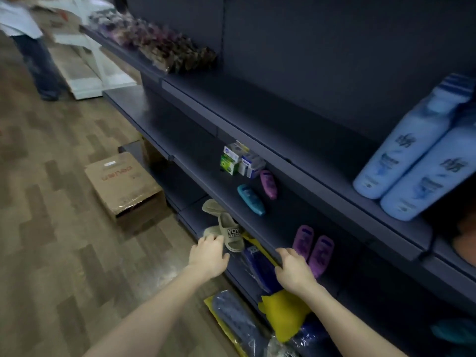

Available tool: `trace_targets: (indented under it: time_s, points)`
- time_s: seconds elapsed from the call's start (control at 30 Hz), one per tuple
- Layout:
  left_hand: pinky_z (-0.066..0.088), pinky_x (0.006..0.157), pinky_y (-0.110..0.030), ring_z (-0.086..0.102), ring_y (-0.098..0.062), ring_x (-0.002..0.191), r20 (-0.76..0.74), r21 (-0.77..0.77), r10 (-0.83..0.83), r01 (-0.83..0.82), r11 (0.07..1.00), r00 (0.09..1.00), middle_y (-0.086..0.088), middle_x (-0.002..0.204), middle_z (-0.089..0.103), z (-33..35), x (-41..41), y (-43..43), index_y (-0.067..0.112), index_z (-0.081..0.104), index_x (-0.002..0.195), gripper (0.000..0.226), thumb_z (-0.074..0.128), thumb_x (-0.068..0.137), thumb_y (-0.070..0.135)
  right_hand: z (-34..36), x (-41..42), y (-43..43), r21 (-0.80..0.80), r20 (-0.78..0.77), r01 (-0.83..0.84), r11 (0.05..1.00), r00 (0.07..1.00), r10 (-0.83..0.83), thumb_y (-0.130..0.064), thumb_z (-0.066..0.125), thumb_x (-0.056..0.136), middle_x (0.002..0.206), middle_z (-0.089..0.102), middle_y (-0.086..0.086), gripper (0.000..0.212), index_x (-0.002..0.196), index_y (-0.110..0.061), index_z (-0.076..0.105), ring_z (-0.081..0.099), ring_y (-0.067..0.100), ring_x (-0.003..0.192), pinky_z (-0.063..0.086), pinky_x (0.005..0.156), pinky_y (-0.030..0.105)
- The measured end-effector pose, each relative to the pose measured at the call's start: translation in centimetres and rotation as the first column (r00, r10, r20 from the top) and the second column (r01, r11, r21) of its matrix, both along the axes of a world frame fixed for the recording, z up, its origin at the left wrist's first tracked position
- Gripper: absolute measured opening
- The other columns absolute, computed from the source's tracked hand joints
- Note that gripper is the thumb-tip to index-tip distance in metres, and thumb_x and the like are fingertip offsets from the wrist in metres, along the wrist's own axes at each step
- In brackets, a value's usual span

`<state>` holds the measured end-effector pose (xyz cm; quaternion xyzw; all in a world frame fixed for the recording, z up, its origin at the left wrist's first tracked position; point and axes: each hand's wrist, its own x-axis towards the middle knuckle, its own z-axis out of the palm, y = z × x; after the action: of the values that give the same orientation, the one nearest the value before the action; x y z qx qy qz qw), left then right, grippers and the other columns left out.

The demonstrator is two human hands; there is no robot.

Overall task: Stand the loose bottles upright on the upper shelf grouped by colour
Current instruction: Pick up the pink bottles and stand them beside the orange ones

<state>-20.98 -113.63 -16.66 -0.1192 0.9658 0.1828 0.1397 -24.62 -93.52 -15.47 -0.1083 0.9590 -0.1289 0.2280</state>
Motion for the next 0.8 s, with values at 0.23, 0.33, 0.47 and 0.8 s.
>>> trace_targets:
  time_s: [0.23, 0.33, 0.47, 0.8]
  points:
    - [0.039, 0.102, -0.038, 0.038, -0.027, 0.128, 0.045, 0.021, -0.121, 0.12, 0.993, 0.992, -0.005, 0.136, 0.044, -1.8, -2.3, 5.4, 0.018, 0.042, 0.134, 0.044, 0.045, 0.093, 0.034, -1.8, -0.1, 5.3, 0.001, 0.054, 0.146, 0.989, 0.988, -0.145, -0.017, 0.045, 0.094, 0.141, 0.039, 0.01, 0.05, 0.142, -0.013, 0.035, 0.036, 0.032, 0.129, 0.035, 0.105, 0.035]
    - [0.038, 0.103, -0.039, 0.037, -0.027, 0.129, 0.062, 0.03, -0.168, 0.167, 0.986, 0.984, -0.005, 0.139, 0.042, -2.8, -3.1, 7.8, 0.018, 0.04, 0.136, 0.046, 0.046, 0.093, 0.034, -2.8, 0.0, 7.3, 0.004, 0.075, 0.196, 0.981, 0.978, -0.196, -0.016, 0.045, 0.093, 0.142, 0.038, 0.01, 0.052, 0.144, -0.015, 0.033, 0.034, 0.032, 0.13, 0.034, 0.107, 0.036]
    - [0.037, 0.103, -0.037, 0.036, -0.026, 0.13, 0.085, 0.055, -0.221, 0.217, 0.975, 0.972, -0.004, 0.141, 0.041, -4.6, -4.0, 11.1, 0.019, 0.039, 0.138, 0.048, 0.046, 0.093, 0.032, -4.6, -0.1, 9.8, 0.011, 0.095, 0.253, 0.967, 0.963, -0.253, -0.015, 0.045, 0.094, 0.144, 0.037, 0.01, 0.051, 0.143, -0.014, 0.033, 0.035, 0.032, 0.13, 0.034, 0.107, 0.035]
    - [0.035, 0.106, -0.038, 0.034, -0.027, 0.133, 0.109, 0.129, -0.326, 0.312, 0.941, 0.939, -0.005, 0.143, 0.039, -9.1, -5.9, 16.8, 0.017, 0.037, 0.141, 0.05, 0.048, 0.093, 0.03, -8.9, -0.9, 14.4, -0.004, 0.13, 0.38, 0.925, 0.917, -0.376, -0.014, 0.045, 0.094, 0.148, 0.034, 0.008, 0.051, 0.144, -0.014, 0.033, 0.035, 0.03, 0.132, 0.032, 0.108, 0.034]
